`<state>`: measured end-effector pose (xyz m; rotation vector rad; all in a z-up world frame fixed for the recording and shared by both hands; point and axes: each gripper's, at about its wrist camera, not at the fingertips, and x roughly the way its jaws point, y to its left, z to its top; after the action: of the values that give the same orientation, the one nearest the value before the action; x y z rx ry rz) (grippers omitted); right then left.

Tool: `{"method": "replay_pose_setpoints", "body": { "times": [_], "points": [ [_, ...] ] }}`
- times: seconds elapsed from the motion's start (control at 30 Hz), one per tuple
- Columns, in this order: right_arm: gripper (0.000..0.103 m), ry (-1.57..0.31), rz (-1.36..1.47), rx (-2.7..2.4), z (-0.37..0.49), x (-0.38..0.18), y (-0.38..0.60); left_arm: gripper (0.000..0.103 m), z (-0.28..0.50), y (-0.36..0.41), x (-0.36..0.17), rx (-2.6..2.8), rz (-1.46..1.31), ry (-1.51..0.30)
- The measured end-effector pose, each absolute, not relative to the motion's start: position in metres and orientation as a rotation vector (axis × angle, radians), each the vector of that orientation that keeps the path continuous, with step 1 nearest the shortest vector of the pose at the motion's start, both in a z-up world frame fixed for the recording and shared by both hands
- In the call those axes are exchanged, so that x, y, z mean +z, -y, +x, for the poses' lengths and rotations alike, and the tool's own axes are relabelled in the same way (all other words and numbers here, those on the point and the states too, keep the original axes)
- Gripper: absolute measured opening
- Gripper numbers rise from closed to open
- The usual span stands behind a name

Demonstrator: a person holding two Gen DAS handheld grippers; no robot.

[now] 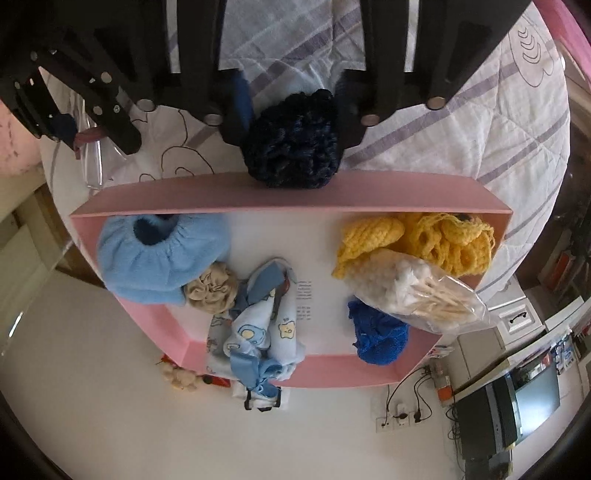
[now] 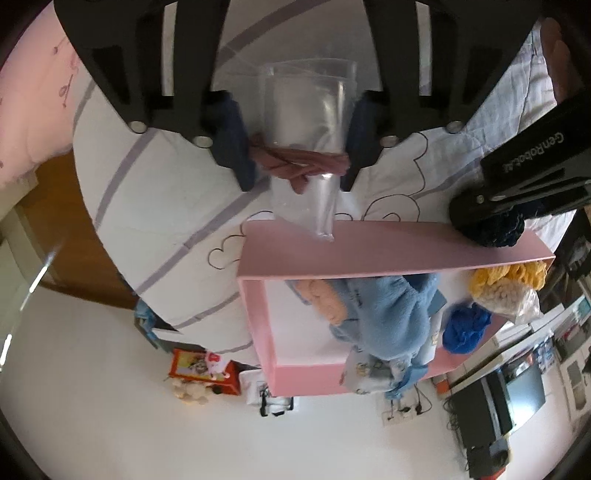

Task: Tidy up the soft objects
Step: 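Grasp the dark navy knitted scrunchie with left tool while right tool holds the bag, then lift the navy scrunchie with left tool while right tool lifts the bag toward the tray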

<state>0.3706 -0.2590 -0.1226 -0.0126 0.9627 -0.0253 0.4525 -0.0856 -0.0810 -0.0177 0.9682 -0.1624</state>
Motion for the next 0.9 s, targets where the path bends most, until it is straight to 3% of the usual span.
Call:
{"method": "replay_pose_setpoints", "body": {
  "times": [0.17,0.9],
  "points": [
    [0.038,-0.971,0.024,-0.007,0.364,-0.120,0.263,0.021,0.436,0.082,-0.075,-0.174,-0.003,-0.944],
    [0.037,-0.955,0.079,0.004,0.332,-0.094,0.250,0.021,0.373,0.064,-0.034,-0.164,0.044,-0.843]
  ]
}}
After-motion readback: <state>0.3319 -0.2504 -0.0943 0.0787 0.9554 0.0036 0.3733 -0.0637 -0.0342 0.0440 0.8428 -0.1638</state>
